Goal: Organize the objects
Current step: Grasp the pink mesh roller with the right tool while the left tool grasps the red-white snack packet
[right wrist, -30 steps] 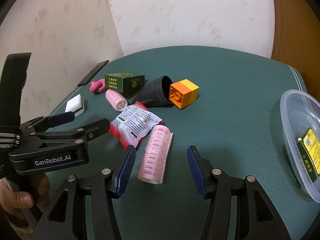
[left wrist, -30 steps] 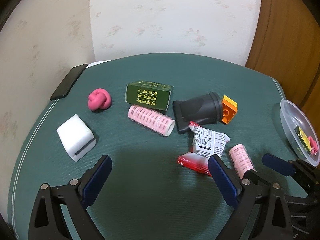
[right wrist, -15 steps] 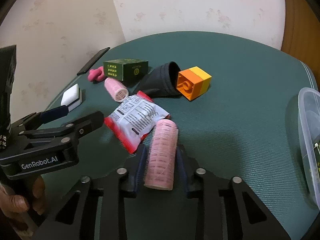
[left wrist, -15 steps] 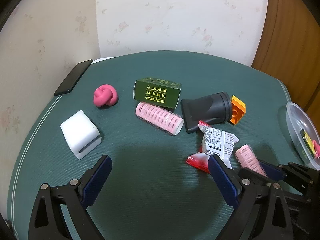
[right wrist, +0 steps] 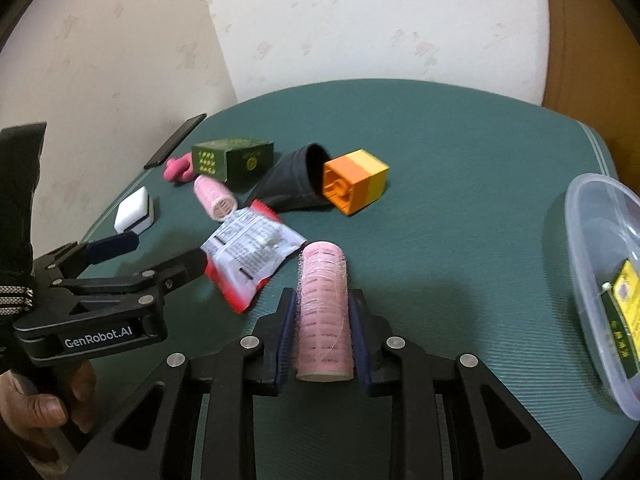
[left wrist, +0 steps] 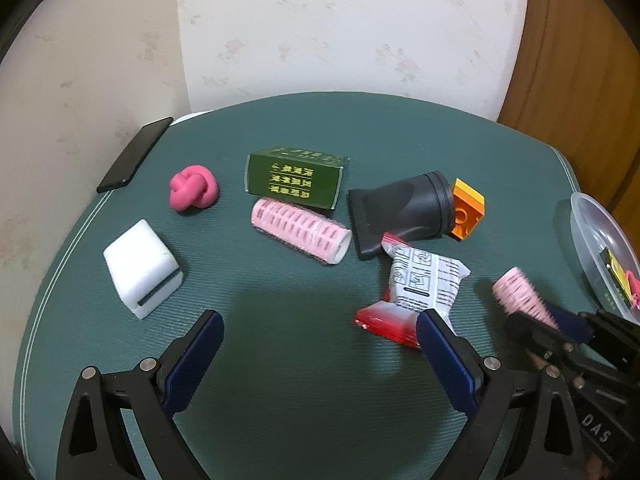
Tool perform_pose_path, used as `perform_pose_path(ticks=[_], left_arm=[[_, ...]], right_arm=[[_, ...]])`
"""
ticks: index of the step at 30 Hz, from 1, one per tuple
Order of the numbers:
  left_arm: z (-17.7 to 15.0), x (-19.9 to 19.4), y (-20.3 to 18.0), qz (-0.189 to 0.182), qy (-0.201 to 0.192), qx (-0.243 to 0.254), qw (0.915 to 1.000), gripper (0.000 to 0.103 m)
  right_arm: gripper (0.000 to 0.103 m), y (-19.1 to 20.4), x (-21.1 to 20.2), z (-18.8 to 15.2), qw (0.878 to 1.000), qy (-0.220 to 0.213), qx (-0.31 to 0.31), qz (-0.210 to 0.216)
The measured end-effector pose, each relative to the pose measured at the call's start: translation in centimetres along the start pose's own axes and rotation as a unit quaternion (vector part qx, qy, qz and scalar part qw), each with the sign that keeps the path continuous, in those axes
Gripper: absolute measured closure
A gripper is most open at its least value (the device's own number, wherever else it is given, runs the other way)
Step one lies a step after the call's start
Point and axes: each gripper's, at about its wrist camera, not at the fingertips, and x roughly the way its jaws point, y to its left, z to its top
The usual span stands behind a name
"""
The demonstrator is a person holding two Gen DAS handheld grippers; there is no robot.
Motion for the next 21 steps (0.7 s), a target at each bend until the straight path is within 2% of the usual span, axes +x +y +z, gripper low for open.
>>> perform_pose_path(ticks=[9, 14, 21], left_arm=[[0.3, 0.2, -1.9, 0.003, -0.001, 0.033, 0.9994, 0.004], [0.8, 0.8, -3.1, -0.009, 0.007, 0.050, 0.9987, 0.004], [1.3, 0.7, -3.9, -0.021, 0.009, 0.046, 0.9987, 0.004]], right_arm=[[0.076, -1.3, -0.8, 0.0, 1.000, -0.011, 0.015, -0.004], [0.076, -1.5, -1.0, 0.0, 1.000, -0.018, 0.017, -0.004], [0.076, -2.1, -1.2, 0.1, 0.999, -0.023, 0.029, -0.003]])
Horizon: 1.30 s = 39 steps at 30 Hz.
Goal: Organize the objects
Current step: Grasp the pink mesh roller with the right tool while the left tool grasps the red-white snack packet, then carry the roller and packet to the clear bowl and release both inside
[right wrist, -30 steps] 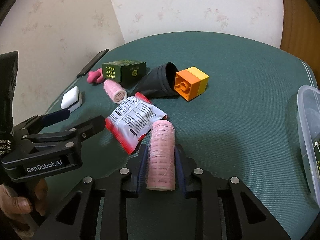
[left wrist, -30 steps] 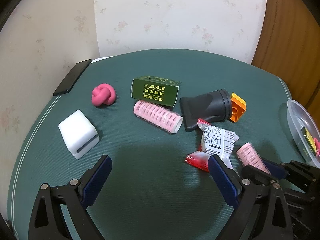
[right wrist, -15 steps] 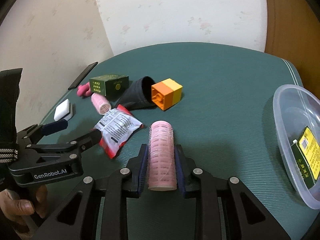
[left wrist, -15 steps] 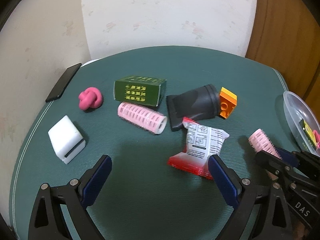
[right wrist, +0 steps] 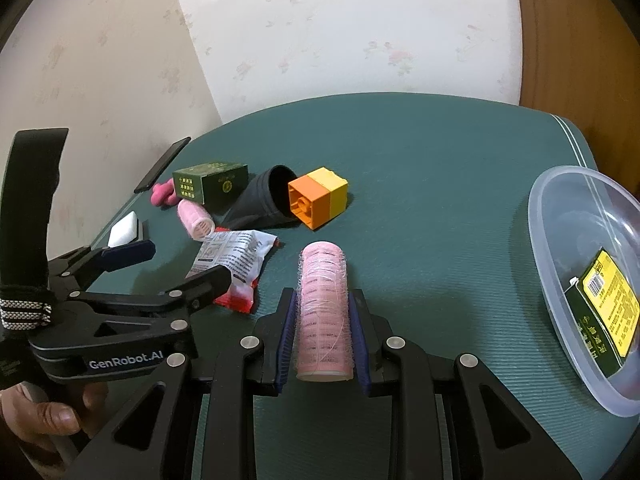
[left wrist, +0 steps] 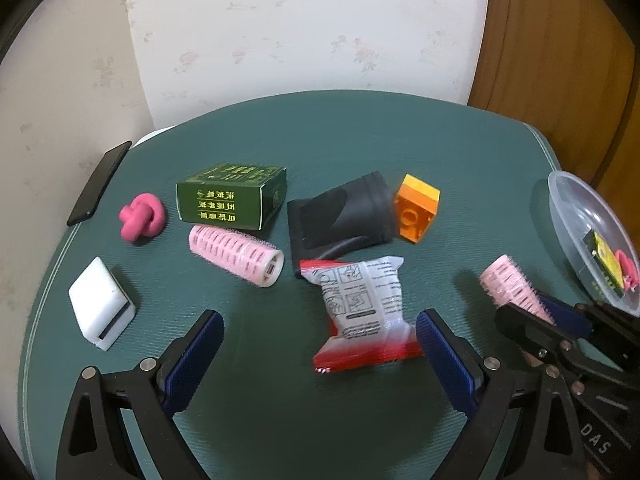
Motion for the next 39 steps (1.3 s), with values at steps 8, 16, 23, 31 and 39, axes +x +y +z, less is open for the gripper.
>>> perform_pose_path(ticks=[8, 16, 23, 31, 39], left_arm=[[0.9, 1.0, -0.8, -0.008, 0.004, 0.003, 1.0000, 0.012], [0.9, 2.8, -0.6, -0.021, 0.026, -0.006, 0.9994, 0.044], [0.3, 2.3, -0.1, -0.026, 0.019, -0.012, 0.9994, 0.056], [0.0, 0.9, -0.4, -0.033, -0.001, -0.009, 0.9994, 0.056], [0.4, -0.6, -1.1, -0.041, -0.015, 0.001, 0.9991, 0.056]], right_arm=[[0.076, -0.1, -0.4, 0.1, 1.000, -0.007, -0.005, -0.002], [0.076, 0.0, -0.4, 0.0, 1.000, -0.007, -0.004, -0.002], [0.076, -0.1, -0.4, 0.0, 1.000, -0.008, -0.005, -0.001], [0.076, -0.2, -0.7, 0.2, 1.000, -0.019, 0.000, 0.002], [0.076, -1.0, -1.8, 0.7, 0.999, -0.042, 0.012, -0.007]])
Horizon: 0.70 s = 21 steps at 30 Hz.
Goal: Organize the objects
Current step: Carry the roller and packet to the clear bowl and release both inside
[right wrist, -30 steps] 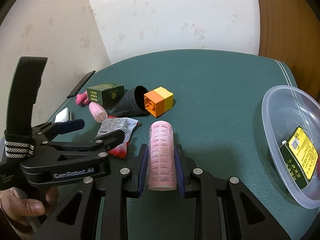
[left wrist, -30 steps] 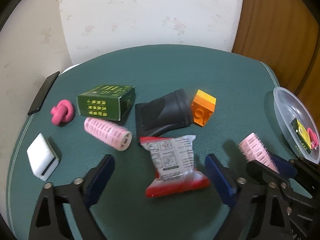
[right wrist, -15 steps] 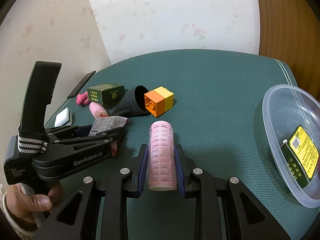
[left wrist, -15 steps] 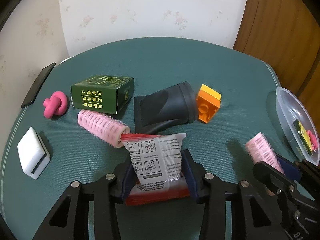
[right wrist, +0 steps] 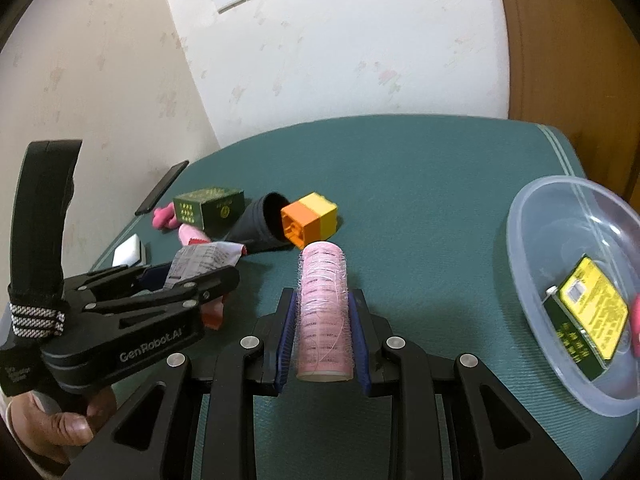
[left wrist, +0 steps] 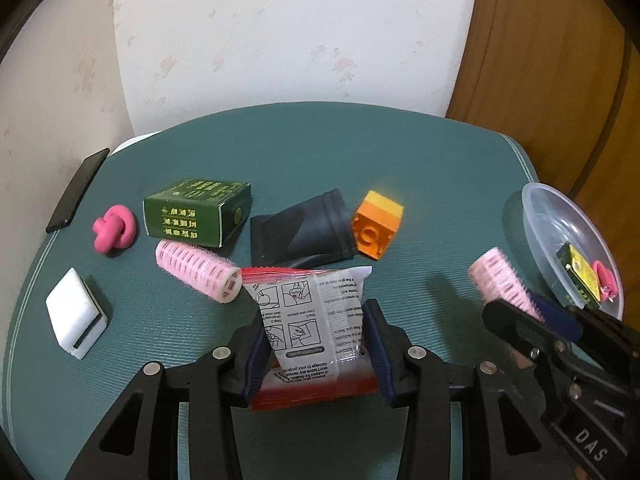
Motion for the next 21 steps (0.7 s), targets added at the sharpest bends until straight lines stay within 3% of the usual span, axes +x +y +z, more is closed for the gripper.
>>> perform_pose_path(ticks=[11, 21], left_arm=[[0.8, -0.7, -3.1, -0.009, -0.007, 0.022, 0.9997, 0.056], [1.9, -1.1, -6.8, -0.021, -0.015, 0.053, 0.9982, 0.056]], right_arm=[[0.076, -3.5, -3.0, 0.6, 0.998, -0.041, 0.033, -0.023], [0.076, -10.3, -7.0, 0.3, 0.989, -0.081, 0.086, -0.086]])
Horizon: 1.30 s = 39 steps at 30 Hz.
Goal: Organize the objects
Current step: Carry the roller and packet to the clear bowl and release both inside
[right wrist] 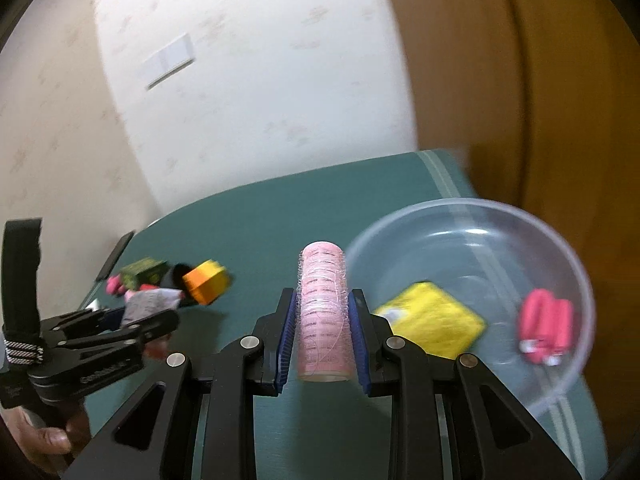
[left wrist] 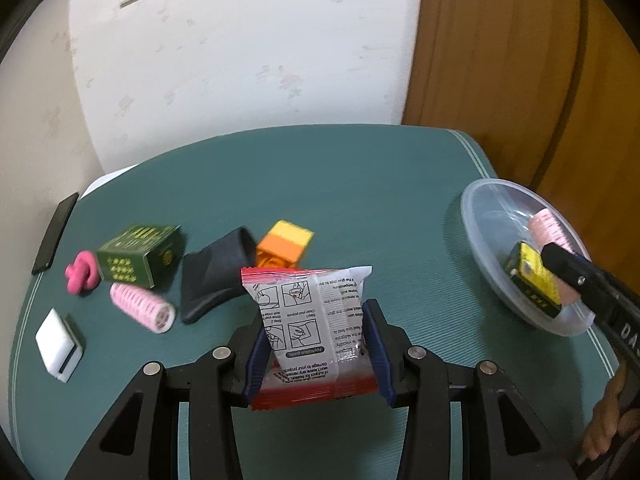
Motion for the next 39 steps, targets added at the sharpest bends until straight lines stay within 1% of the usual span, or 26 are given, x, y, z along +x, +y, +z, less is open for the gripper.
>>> perform_pose_path(ticks=[3, 7, 12, 19, 23, 29, 33, 39], left_arm=[[0.5, 0.1, -1.3, -0.005, -0.002, 0.011, 0.9999, 0.056], [1.2, 0.3, -3.3, -0.014, -0.005, 0.028, 0.9995, 0.056], [2.2, 0.6, -5.6, -0.024, -0.010, 0.045, 0.9987, 0.056], [3.5, 1.1, -8.1, -0.034, -0.016, 0.061, 0.9974, 0.056], [4.3, 1.5, -9.1, -0.039, -0.018, 0.069, 0.9967, 0.056], [5.2, 2.3, -10.7, -0.048, -0.020, 0.081, 0.9954, 0.056], [5.8, 3.0, -11.8, -0.056, -0.016, 0.088, 0.9944, 0.056], [6.4, 4.6, -13.3, -0.067, -0.007, 0.099, 0.9928, 0.056]], right_arm=[[0.076, -2.6, -0.6, 0.3, 0.999, -0.008, 0.018, -0.026], [0.076, -5.5, -1.0, 0.3, 0.998, -0.011, 0.038, -0.051], [0.076, -7.5, -0.7, 0.2, 0.997, -0.005, 0.051, -0.064], [0.076, -8.5, 0.7, -0.2, 0.996, 0.023, 0.063, -0.055], [0.076, -8.7, 0.7, -0.4, 0.996, 0.025, 0.068, -0.052], [0.074, -9.3, 0.8, -0.7, 0.994, 0.033, 0.093, -0.046], [0.074, -9.4, 0.7, -0.9, 0.994, 0.035, 0.098, -0.040], [0.071, -9.8, 0.4, -1.2, 0.992, 0.032, 0.113, -0.040]])
